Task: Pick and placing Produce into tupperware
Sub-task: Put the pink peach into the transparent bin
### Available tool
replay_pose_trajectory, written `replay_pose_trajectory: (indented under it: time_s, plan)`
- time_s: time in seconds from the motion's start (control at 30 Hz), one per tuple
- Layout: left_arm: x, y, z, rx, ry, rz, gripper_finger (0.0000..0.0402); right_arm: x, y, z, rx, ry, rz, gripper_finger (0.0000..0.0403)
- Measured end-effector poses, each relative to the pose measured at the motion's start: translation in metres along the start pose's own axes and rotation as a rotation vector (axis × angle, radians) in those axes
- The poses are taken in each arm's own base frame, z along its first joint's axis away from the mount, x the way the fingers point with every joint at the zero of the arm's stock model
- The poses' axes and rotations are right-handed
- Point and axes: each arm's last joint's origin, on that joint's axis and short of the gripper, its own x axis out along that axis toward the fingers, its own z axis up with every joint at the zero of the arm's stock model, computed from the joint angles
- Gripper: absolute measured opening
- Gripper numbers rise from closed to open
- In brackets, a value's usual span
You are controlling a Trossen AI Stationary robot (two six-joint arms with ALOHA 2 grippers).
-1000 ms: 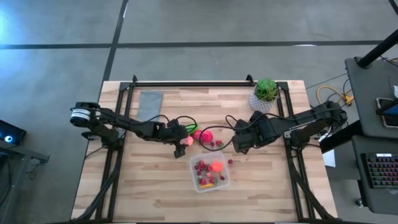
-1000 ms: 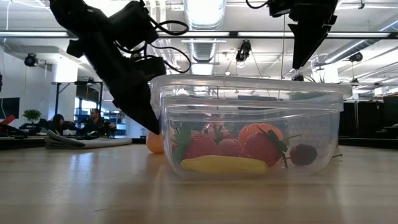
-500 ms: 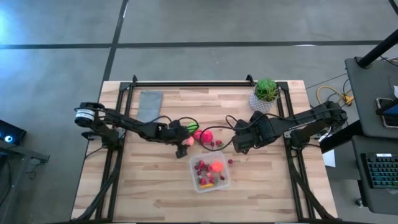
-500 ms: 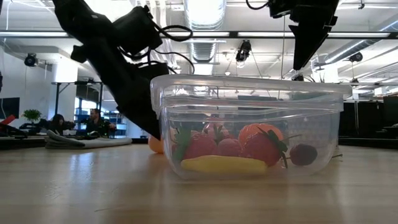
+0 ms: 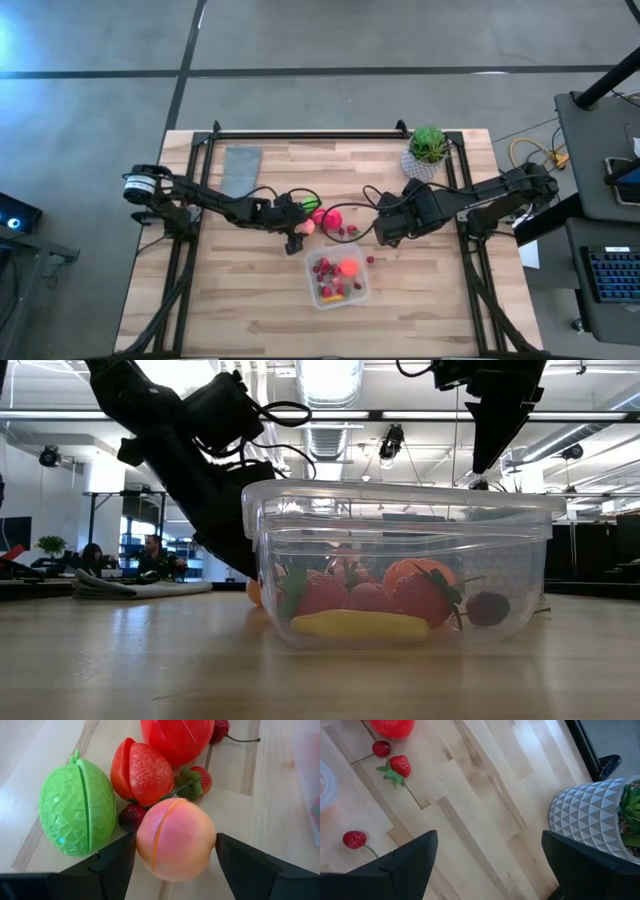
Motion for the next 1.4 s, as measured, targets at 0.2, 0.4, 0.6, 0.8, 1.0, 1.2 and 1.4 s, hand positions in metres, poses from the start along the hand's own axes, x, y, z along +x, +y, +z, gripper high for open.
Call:
replay_pose_trajectory:
  time_s: [0.2,0.4,0.6,0.8,1.0,1.2,1.4]
  plan:
    - [-0.001,-0.002,0.003,0.001,0.003,-0.039,0.0255,0.0,0.0,0.0,-0.001,0.001,-0.001,0.035]
    - [-0.002,-0.006,0.004,0.013,-0.002,-0.048,0.0255,0.001,-0.001,-0.002,-0.008,0.011,-0.01,0.035]
    - [-0.005,-0.005,0.006,-0.078,-0.01,-0.042,0.0255,0.001,-0.001,-0.002,-0.011,0.014,-0.013,0.035]
    - [-0.005,-0.003,-0.002,-0.184,0.041,-0.009,0.0264,0.001,-0.001,-0.002,-0.015,0.016,-0.014,0.035]
    - [-0.005,-0.001,-0.01,-0.182,0.116,0.02,0.0298,0.001,-0.001,-0.002,-0.015,0.016,-0.014,0.035]
    - [-0.006,0.0,-0.01,-0.172,0.103,0.051,0.0315,0.001,-0.001,-0.002,-0.011,0.015,-0.014,0.035]
    - [-0.006,0.0,-0.007,-0.134,0.085,0.075,0.0315,0.001,-0.001,-0.002,-0.011,0.015,-0.013,0.035]
